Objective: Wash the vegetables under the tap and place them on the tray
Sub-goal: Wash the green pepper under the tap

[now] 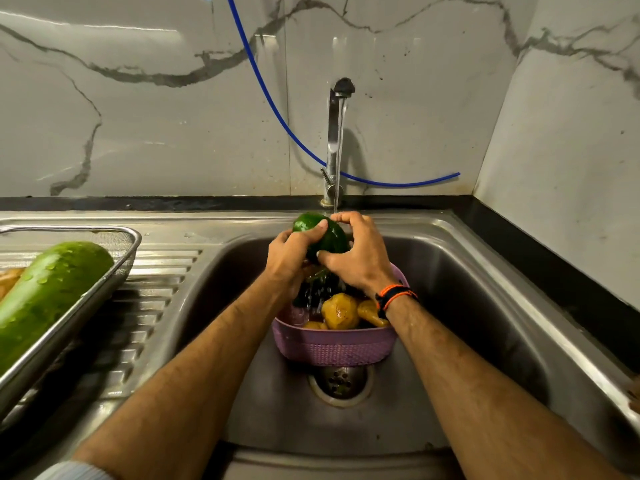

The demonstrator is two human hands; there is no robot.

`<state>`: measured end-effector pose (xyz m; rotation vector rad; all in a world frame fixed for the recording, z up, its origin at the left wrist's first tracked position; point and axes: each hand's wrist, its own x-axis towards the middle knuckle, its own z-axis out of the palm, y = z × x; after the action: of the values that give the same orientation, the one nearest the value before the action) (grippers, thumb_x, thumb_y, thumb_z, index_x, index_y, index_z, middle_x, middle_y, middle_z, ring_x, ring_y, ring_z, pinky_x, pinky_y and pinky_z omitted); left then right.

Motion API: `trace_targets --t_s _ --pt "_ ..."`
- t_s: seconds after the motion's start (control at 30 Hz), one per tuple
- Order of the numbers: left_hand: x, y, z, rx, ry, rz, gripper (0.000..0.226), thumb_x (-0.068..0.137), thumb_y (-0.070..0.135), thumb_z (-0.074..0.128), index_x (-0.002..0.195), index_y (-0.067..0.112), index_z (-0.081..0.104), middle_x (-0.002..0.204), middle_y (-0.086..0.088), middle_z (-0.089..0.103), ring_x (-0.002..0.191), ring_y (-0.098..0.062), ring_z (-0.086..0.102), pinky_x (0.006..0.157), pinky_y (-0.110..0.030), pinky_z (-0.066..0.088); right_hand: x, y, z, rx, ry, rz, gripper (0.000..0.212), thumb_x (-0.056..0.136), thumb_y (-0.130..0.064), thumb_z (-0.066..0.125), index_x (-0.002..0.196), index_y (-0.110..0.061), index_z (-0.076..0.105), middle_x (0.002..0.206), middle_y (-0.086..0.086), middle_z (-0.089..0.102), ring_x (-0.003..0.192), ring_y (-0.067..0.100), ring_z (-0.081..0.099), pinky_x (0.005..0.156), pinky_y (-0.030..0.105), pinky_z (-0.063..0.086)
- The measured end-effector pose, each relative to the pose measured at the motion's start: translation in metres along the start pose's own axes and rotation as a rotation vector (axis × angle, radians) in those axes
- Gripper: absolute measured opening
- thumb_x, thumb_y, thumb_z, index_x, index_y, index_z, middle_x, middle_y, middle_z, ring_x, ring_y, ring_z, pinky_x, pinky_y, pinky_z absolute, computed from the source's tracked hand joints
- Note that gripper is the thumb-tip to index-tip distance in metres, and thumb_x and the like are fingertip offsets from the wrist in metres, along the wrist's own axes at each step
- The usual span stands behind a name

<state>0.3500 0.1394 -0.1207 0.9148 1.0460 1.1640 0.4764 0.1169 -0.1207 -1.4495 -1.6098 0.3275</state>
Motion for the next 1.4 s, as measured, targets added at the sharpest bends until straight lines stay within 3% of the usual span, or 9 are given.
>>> trace_targets --t_s 0.1,0.23,0.37,0.47,0.73,0.9,1.03,1.27,1.4 --pt "-0.009 0.005 0.007 -0.101 -0.073 -0.141 0.044 0.092 0.037 0.068 0.122 0.006 0.061 0.109 -0.017 0.068 0.083 -0.021 0.070 0.052 -0.025 0.055 0.000 -0.001 0.002 -0.026 -0.002 -0.018 0.070 0.067 -0.028 0.089 0.128 -0.019 0.055 0.124 0.004 0.051 0.108 0.012 0.050 0.082 0.011 0.040" --pt "-0.009 0.003 0.007 -0.068 -0.111 -0.221 0.050 0.092 0.049 0.062 0.122 0.010 0.062 0.114 -0.017 0.067 0.100 -0.029 0.068 0.079 -0.042 0.062 -0.001 -0.002 -0.003 0.111 0.017 0.063 0.077 0.068 -0.022 0.089 0.134 -0.017 0.050 0.128 0.002 0.057 0.113 0.013 0.053 0.092 0.023 0.049" --pt "-0.009 0.004 0.005 -0.170 -0.052 -0.216 0.044 0.093 0.041 0.064 0.123 0.008 0.060 0.112 -0.017 0.064 0.098 -0.027 0.067 0.065 -0.036 0.061 -0.001 -0.004 -0.004 0.136 -0.002 0.059 0.065 0.075 -0.017 0.083 0.130 -0.017 0.050 0.125 -0.001 0.057 0.112 0.012 0.055 0.086 0.018 0.049" --pt "-0.013 0.006 0.007 -0.277 -0.078 -0.282 0.039 0.098 0.038 0.057 0.123 0.009 0.059 0.115 -0.018 0.064 0.097 -0.029 0.068 0.059 -0.036 0.062 -0.002 -0.007 -0.001 0.025 -0.020 -0.030 0.054 0.082 -0.013 0.075 0.131 -0.017 0.053 0.134 0.002 0.051 0.122 0.016 0.050 0.102 0.031 0.048" --pt "-0.012 0.003 0.014 -0.399 -0.110 -0.243 0.040 0.103 0.036 0.048 0.125 0.006 0.060 0.112 -0.016 0.071 0.095 -0.028 0.071 0.067 -0.038 0.063 -0.003 -0.007 0.002 -0.177 -0.126 -0.072 0.086 0.079 -0.026 0.081 0.151 -0.015 0.036 0.158 0.006 0.031 0.147 0.020 0.025 0.116 0.024 0.016" --pt "-0.010 0.004 0.019 -0.434 -0.047 -0.190 0.040 0.103 0.037 0.049 0.123 0.004 0.059 0.111 -0.018 0.071 0.091 -0.029 0.072 0.060 -0.038 0.062 -0.005 -0.014 0.001 -0.228 0.010 -0.085 0.082 0.073 -0.027 0.085 0.144 -0.010 0.047 0.150 0.010 0.045 0.139 0.023 0.042 0.118 0.029 0.028" --pt "-0.014 0.004 0.015 -0.382 -0.102 -0.186 0.040 0.103 0.034 0.050 0.127 0.003 0.058 0.109 -0.017 0.070 0.090 -0.026 0.071 0.055 -0.033 0.060 -0.001 -0.012 0.000 -0.217 -0.102 -0.049 0.090 0.074 -0.025 0.084 0.150 -0.012 0.037 0.154 0.008 0.038 0.143 0.023 0.034 0.117 0.028 0.025" --pt "-0.015 0.003 0.022 -0.387 0.007 -0.160 0.039 0.104 0.032 0.049 0.125 0.001 0.056 0.095 -0.013 0.066 0.041 -0.011 0.060 0.037 -0.021 0.047 -0.005 -0.015 0.000 -0.241 -0.005 -0.041 0.083 0.071 -0.028 0.087 0.143 -0.011 0.048 0.147 0.009 0.049 0.135 0.023 0.046 0.113 0.027 0.031" --pt "-0.015 0.003 0.019 -0.371 -0.051 -0.179 0.039 0.103 0.033 0.050 0.126 0.003 0.057 0.113 -0.017 0.068 0.089 -0.026 0.072 0.053 -0.033 0.059 0.000 -0.014 0.000 -0.197 -0.085 -0.013 0.090 0.071 -0.023 0.087 0.148 -0.012 0.041 0.154 0.010 0.039 0.142 0.024 0.036 0.118 0.030 0.027"
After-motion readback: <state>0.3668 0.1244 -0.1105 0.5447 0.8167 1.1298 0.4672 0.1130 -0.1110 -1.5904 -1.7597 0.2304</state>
